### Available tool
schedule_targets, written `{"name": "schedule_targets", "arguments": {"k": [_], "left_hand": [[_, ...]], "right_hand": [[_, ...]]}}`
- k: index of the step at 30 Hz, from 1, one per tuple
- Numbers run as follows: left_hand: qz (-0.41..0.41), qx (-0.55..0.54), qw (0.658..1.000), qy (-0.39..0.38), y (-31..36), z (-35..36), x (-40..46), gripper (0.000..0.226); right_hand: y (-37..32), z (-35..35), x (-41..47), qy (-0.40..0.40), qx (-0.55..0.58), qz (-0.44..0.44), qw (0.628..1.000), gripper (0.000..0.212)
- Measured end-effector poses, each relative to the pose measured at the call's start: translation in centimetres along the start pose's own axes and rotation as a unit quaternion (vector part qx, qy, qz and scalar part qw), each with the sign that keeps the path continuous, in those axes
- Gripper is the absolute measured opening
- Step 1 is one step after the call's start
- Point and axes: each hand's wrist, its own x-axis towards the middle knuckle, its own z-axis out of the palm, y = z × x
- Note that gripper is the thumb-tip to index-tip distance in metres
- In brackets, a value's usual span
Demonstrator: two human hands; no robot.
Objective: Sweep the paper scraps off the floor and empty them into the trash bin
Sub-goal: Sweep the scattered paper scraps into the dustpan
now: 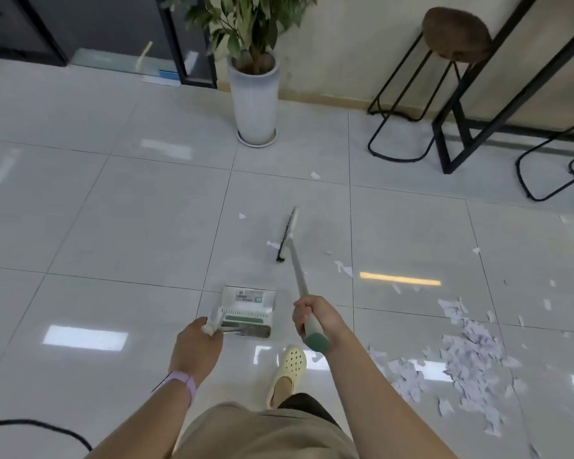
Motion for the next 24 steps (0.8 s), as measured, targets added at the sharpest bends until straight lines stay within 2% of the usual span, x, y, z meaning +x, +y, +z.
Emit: {"name": "schedule_targets", "arguments": {"k": [6,11,15,17,20,22,24], "left_hand": [[-0.021,0.029,0.998,0.048,2.2,-2.2,1.9,0.019],[-0.04,0.045,0.995,0.076,3.8,-1.9,2.7,0.017],[-0.049,0.04,0.994,0.085,5.2,-0.9,3.4,0.014],[-0.056,0.031,0.995,0.082,5.8,-0.8,4.0,0.01],[-0.048,0.025,0.996,0.075,7.4,-0.4,5.8,0.009],[-0.042,0.011,0.997,0.063,8.9,0.3,7.5,0.011],[-0.041,-0.001,0.998,0.046,10.3,1.3,9.3,0.014]], "right_hand": [[-5.1,7.2,4.9,-0.086,0.006,0.075,0.993,0.016],[-8.6,9.4,8.8,-0.106,-0.014,0.057,0.993,0.016],[-11.5,5.2,11.4,-0.077,0.145,0.059,0.985,0.018],[-12.9,1.7,11.3,-0.046,0.147,0.061,0.986,0.025],[-14.5,-4.0,9.3,-0.011,0.12,0.1,0.988,0.025],[-14.6,-7.9,7.7,-0.007,0.144,0.117,0.983,0.04],[-15.0,-11.1,6.1,-0.006,0.178,0.098,0.979,0.047]]}}
